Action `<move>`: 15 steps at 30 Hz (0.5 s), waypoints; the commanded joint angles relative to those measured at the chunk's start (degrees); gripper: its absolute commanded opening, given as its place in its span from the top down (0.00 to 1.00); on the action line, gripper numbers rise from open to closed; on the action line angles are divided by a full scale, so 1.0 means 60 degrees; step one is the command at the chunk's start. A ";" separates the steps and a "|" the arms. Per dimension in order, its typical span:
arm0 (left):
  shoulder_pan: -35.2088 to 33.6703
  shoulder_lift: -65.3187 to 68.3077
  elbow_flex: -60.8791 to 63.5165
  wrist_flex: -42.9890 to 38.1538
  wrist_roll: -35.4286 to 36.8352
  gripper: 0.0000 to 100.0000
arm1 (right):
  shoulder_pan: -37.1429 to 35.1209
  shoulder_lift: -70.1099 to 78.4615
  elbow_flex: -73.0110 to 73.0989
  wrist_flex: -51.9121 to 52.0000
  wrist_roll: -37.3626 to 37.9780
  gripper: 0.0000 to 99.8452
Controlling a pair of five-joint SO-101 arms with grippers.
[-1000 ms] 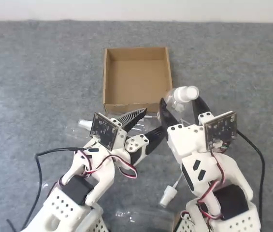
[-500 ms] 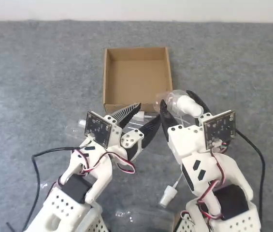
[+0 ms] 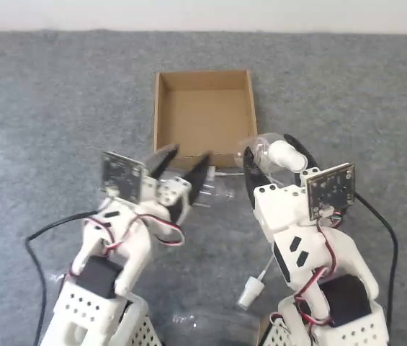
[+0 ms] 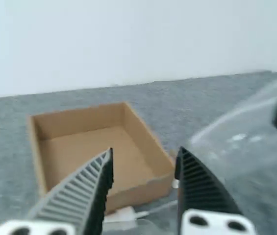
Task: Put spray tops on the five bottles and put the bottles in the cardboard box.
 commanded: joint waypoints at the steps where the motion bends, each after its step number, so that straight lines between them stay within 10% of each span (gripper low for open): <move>1: -0.1392 -0.0161 -0.0725 0.0220 0.0088 0.87 | 0.0095 0.0212 -0.0571 0.0007 -0.0029 0.97; 15: -0.5714 -0.0161 0.0037 0.0498 0.1055 0.92 | -0.1018 0.0828 -0.0733 -0.1062 0.1480 0.97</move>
